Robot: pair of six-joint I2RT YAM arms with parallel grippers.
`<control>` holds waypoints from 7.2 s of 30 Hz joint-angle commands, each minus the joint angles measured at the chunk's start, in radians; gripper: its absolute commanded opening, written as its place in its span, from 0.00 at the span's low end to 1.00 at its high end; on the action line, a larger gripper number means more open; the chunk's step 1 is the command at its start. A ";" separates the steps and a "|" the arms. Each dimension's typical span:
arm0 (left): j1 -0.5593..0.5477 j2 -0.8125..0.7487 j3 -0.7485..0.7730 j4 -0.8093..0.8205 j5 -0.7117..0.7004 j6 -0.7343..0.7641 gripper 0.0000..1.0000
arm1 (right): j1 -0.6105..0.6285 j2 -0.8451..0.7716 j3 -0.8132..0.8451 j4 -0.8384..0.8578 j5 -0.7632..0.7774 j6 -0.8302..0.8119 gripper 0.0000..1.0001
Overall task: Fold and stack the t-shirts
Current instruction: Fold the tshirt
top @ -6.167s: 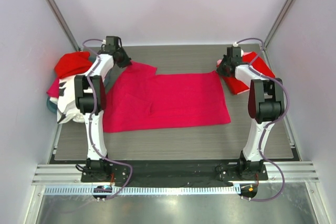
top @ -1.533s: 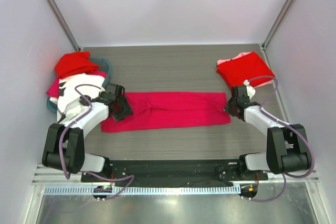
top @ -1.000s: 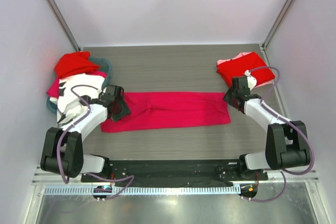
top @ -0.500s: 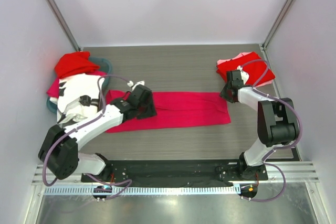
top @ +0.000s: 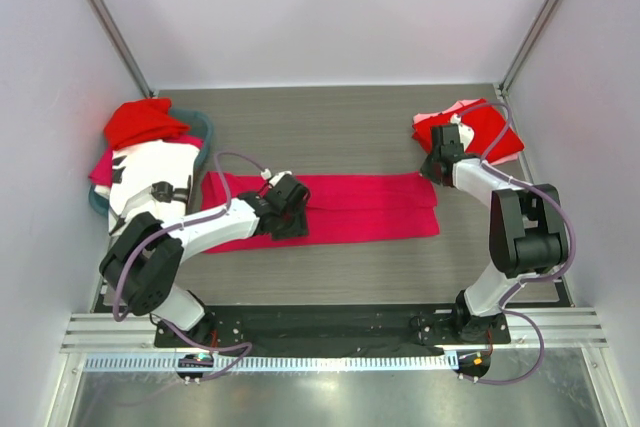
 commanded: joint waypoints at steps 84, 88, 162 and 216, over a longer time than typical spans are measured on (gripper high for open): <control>0.659 0.430 0.455 -0.245 -0.215 0.114 0.47 | 0.561 0.464 0.427 0.388 -0.929 0.202 0.06; 0.659 0.430 0.450 -0.234 -0.227 0.115 0.47 | 0.561 0.415 0.337 0.401 -0.958 0.196 0.07; 0.662 0.419 0.435 -0.194 -0.166 0.134 0.50 | 0.756 0.357 0.332 0.464 -1.011 0.102 0.73; 0.663 0.340 0.368 -0.108 -0.052 0.163 0.50 | 0.845 0.270 0.164 0.745 -0.966 0.349 0.79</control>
